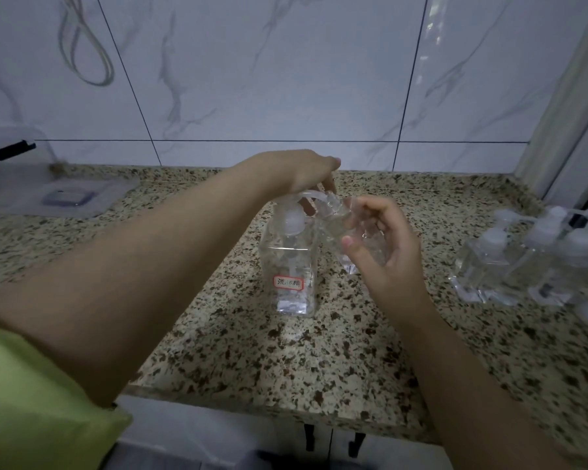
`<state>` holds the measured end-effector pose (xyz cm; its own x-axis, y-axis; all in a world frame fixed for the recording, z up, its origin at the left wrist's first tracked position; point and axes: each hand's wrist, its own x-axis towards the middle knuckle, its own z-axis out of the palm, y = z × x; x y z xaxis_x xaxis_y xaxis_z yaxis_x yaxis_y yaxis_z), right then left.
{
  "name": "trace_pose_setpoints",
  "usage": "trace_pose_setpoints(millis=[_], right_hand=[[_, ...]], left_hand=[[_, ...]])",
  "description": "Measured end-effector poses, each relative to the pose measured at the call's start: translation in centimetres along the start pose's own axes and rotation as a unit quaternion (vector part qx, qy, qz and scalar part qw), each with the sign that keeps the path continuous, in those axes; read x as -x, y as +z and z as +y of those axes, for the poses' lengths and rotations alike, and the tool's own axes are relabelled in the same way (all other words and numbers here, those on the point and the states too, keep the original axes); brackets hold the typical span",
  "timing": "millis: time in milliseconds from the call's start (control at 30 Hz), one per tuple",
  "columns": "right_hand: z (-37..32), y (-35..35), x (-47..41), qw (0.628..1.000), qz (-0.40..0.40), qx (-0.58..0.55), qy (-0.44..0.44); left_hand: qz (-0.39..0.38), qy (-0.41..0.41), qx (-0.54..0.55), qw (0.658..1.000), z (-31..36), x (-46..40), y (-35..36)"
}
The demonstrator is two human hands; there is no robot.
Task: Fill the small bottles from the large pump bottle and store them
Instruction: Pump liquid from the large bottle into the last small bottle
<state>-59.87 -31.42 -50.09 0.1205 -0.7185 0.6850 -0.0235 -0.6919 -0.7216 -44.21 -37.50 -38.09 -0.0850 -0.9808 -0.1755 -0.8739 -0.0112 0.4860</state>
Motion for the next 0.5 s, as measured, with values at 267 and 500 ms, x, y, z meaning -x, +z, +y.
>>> trace_pose_setpoints(millis=[267, 500], right_hand=[[-0.12, 0.20, 0.06, 1.000, 0.001, 0.004, 0.002], [-0.27, 0.11, -0.03, 1.000, 0.012, 0.000, -0.003]], left_hand=[[-0.001, 0.003, 0.058, 0.998, 0.00, 0.36, 0.02], [0.007, 0.011, 0.029, 0.999, 0.14, 0.51, 0.03]])
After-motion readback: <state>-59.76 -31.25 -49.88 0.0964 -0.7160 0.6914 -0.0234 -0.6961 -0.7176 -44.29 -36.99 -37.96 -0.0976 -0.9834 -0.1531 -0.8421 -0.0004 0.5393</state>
